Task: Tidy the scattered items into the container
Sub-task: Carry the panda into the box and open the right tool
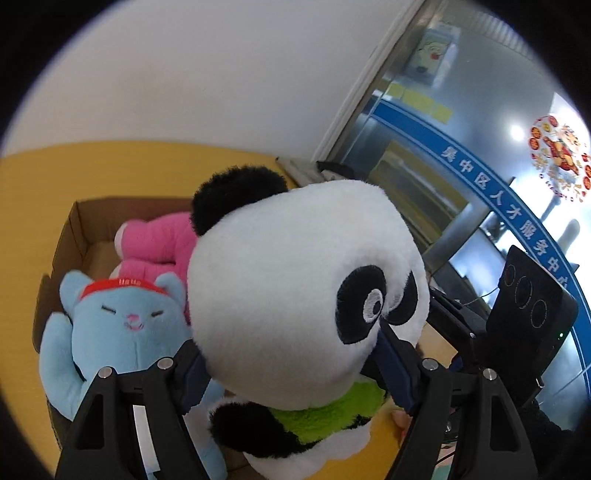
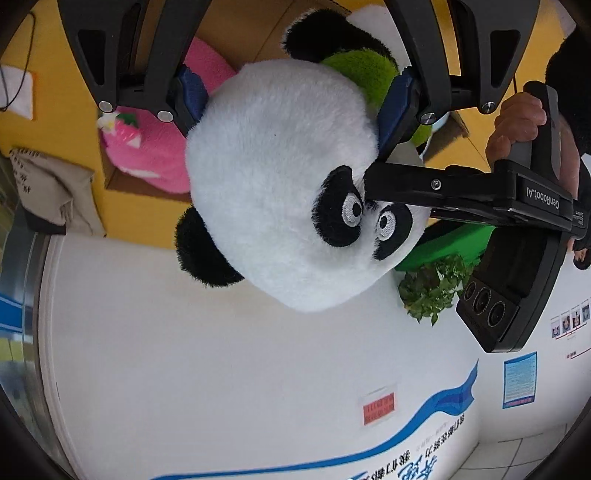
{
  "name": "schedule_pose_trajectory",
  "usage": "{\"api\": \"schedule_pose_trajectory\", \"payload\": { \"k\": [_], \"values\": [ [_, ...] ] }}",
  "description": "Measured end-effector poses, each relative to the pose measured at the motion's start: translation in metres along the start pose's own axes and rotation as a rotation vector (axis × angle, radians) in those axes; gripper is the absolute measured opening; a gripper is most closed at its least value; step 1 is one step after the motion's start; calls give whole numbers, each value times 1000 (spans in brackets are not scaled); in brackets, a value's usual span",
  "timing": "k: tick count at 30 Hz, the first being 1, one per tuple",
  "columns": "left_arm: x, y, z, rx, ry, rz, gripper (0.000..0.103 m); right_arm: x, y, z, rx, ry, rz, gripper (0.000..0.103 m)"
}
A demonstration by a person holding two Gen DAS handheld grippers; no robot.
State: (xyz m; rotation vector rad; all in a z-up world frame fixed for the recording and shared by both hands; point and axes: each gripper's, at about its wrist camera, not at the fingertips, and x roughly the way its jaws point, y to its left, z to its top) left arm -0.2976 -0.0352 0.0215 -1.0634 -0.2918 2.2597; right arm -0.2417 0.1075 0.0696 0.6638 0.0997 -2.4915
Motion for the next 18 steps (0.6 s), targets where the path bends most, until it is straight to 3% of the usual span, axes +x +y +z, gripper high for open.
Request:
{"api": "schedule_pose_trajectory", "payload": {
  "k": [4,11,15,18],
  "values": [
    [30,32,-19,-71,89,28,78,48,-5,-31,18,122,-12,82],
    [37,-2,-35,71,114,176,83,68,-13,-57,17,273,-24,83],
    [15,-8,-41,36,97,193,83,50,-26,-59,61,277,-20,89],
    [-9,-16,-55,70,74,265,83,22,-25,-51,69,247,-50,95]
  ]
}}
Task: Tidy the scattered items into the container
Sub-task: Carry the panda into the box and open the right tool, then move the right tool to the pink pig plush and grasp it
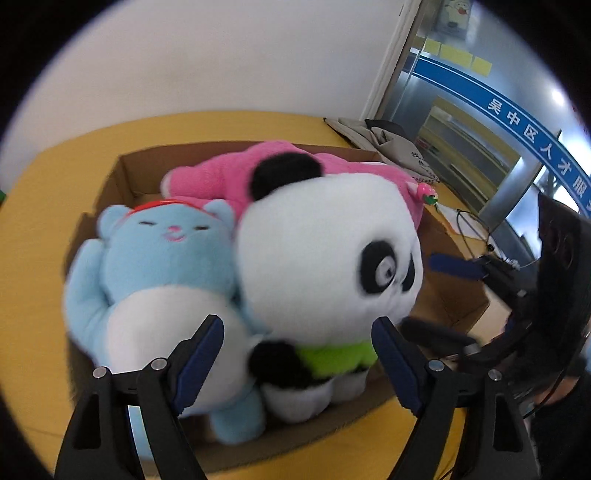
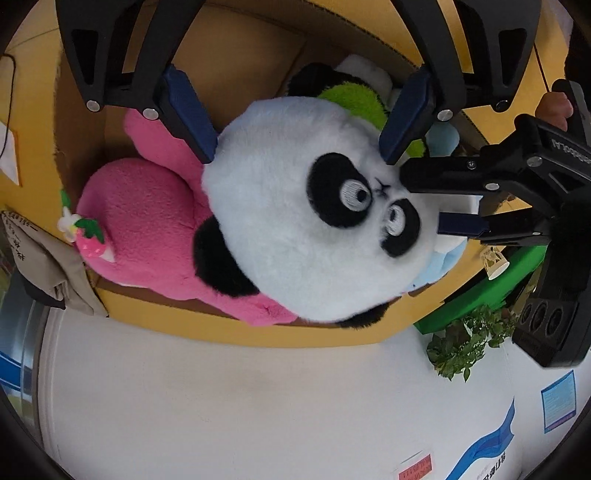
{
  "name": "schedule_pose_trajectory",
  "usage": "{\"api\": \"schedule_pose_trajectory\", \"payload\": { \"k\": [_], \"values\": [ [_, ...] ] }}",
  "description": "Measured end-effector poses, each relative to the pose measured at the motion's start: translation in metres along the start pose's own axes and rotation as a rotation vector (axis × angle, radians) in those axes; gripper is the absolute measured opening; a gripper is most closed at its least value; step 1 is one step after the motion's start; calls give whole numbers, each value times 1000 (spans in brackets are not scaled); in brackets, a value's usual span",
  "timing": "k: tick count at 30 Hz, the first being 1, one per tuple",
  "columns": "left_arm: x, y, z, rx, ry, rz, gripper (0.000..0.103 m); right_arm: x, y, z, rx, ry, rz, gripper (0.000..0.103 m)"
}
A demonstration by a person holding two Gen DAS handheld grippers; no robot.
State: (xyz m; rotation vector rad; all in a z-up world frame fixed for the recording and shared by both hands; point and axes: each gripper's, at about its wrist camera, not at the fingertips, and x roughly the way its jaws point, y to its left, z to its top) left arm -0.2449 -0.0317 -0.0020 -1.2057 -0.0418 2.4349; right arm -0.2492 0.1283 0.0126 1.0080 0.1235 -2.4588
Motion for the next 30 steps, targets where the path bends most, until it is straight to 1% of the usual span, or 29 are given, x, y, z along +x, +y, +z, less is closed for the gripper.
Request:
{"api": "schedule_pose_trajectory", "payload": {
  "k": [1,3,4,5,7,8,9,12,15,17,18,20,22,25,28,30],
  "values": [
    [-5,1,-9,5,6,25,83,-9,2,0,9,-1,6,102],
    [-5,5,-23,-12,40,55,83,-19,3,-3,66,47,13,103],
    [-1,9,-32,-36,74,56,83,-20,3,-6,95,79,12,103],
    [3,11,-38,-54,98,45,83,-18,5,-10,99,98,2,103],
    [0,10,-47,-58,86,38,82,-11,14,-19,47,129,-66,103],
    [-1,10,-49,-67,93,38,82,-7,19,-23,19,144,-106,103],
    [-3,10,-51,-77,92,38,82,-1,22,-29,8,172,-124,103],
    [-8,1,-58,-73,88,42,82,-1,15,-37,86,192,-110,103],
    [-12,-12,-66,-36,82,75,82,-10,16,-46,105,193,-117,103],
    [-18,-18,-71,-24,58,113,82,-21,17,-52,114,177,-107,103],
    [-23,-20,-72,-33,41,127,82,-27,20,-53,106,165,-96,103],
    [-45,-25,-71,-65,-44,125,82,-47,28,-53,84,108,-116,103],
    [-75,-34,-71,-77,-147,129,82,-76,36,-53,66,25,-181,103],
    [-118,-58,-74,-66,-271,199,83,-123,46,-55,37,-101,-253,103],
    [-146,-82,-81,-54,-350,217,83,-159,56,-59,18,-183,-284,103],
    [-155,-95,-87,-47,-381,219,83,-175,65,-63,6,-209,-297,103]
  ]
}}
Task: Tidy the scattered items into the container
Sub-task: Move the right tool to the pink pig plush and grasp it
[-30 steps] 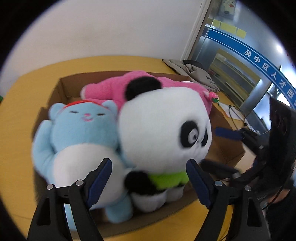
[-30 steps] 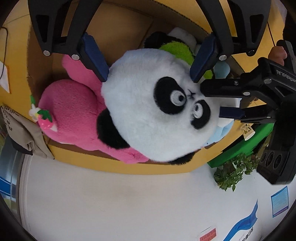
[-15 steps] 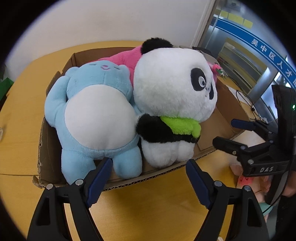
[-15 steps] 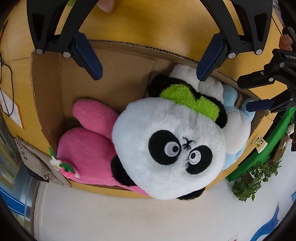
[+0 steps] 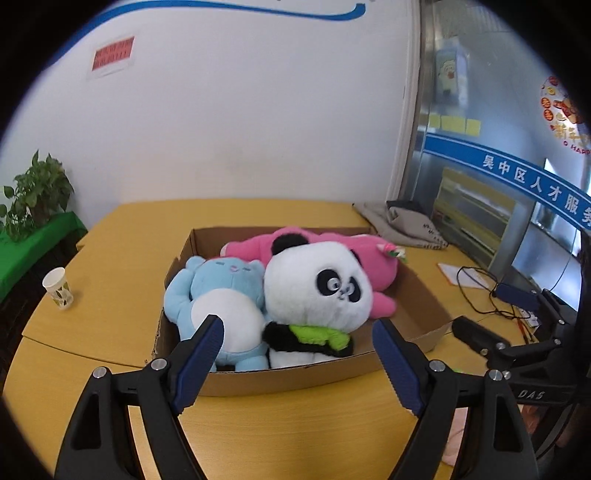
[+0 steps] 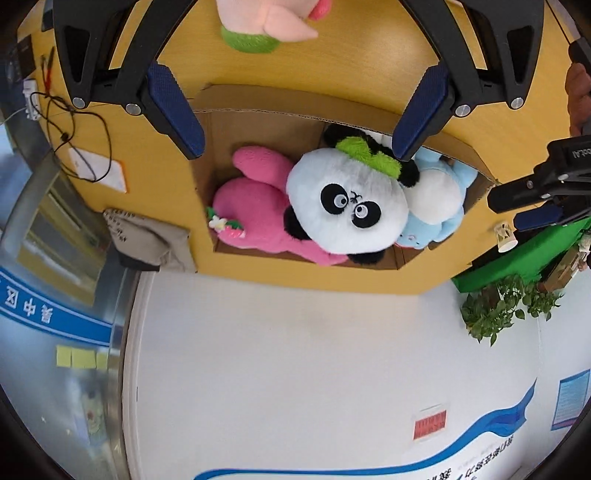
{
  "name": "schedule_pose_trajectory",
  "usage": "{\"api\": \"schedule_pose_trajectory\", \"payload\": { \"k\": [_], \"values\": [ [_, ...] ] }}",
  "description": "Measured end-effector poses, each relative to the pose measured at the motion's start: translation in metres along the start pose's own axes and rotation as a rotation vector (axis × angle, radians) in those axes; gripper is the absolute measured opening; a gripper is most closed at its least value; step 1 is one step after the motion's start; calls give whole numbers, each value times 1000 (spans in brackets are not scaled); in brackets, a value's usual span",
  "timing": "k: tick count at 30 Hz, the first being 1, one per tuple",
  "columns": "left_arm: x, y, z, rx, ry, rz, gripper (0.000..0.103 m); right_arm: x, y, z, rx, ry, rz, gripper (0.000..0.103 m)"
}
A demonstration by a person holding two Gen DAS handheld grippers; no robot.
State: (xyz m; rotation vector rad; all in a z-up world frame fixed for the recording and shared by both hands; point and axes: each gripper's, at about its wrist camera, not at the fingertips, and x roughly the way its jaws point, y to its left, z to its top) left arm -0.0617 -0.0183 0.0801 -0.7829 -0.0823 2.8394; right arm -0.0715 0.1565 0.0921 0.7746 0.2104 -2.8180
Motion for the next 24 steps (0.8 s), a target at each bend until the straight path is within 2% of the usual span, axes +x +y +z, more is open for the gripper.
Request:
{"api": "schedule_pose_trajectory", "payload": {
  "k": [3,9,16,24],
  "values": [
    [-4,-18,-4,-15,-29,-12,83,-14,1,-1,-17,-29,-16,103],
    [3,-30,-20,-23,34,-47,83,-25,3,-12,-56,-17,-55,103],
    [16,-47,-29,-29,69,-117,83,-22,-2,-27,-29,12,-74,103],
    [26,-59,-40,-12,102,-122,83,-17,-6,-34,-36,40,-54,103]
  ]
}}
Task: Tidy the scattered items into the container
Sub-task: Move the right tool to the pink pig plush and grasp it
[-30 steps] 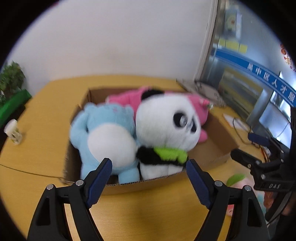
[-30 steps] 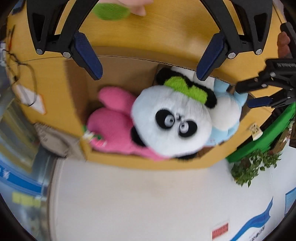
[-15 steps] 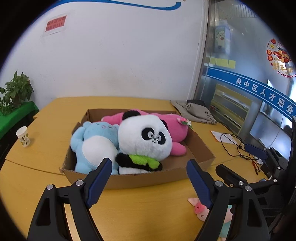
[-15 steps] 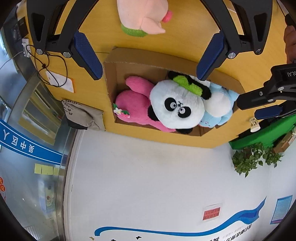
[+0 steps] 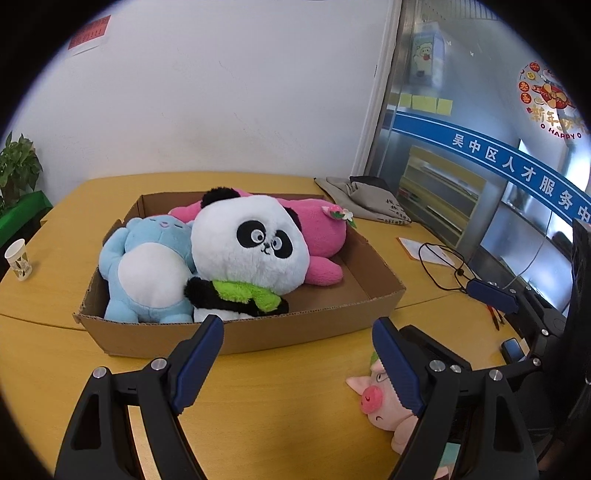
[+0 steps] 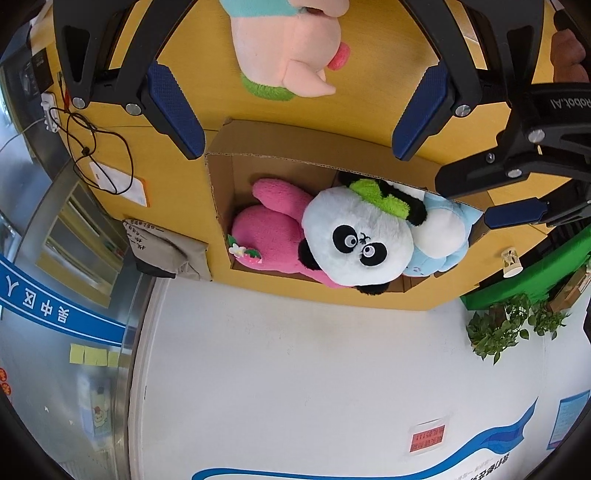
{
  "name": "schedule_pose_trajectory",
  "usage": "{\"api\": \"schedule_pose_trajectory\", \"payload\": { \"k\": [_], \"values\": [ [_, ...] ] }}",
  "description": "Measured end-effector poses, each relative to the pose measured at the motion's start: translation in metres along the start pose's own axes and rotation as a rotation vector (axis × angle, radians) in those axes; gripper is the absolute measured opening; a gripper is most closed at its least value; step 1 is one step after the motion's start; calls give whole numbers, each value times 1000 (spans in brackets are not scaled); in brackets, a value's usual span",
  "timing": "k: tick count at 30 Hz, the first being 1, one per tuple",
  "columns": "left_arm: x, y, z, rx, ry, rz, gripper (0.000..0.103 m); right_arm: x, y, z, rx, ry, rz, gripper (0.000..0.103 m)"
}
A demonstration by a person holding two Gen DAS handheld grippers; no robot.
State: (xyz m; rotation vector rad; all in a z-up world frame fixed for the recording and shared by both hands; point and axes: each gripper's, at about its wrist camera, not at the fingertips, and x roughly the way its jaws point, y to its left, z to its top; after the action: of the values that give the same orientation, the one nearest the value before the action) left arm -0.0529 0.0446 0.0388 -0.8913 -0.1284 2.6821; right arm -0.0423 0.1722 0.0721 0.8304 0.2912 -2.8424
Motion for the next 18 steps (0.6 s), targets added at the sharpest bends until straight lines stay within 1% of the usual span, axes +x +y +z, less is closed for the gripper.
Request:
{"api": "schedule_pose_trajectory", "payload": {
  "k": [3,8,10,11,14,18],
  "values": [
    [4,0,-3,-13,17,-13,83,0,-5,-4,6,3,2,103],
    [18,-5,-8,-65,88,-172,83,-18,-30,-23,17,-15,0,103],
    [28,-11,-12,-63,128,-200,83,-26,-48,-37,51,-2,-11,103],
    [33,-14,-15,-61,149,-207,83,-28,-55,-43,69,9,-1,103],
    [50,-23,-25,-54,223,-242,83,-30,-81,-70,152,81,76,103],
    [74,-34,-37,-58,313,-315,83,-12,-89,-112,213,231,174,103]
  ]
}}
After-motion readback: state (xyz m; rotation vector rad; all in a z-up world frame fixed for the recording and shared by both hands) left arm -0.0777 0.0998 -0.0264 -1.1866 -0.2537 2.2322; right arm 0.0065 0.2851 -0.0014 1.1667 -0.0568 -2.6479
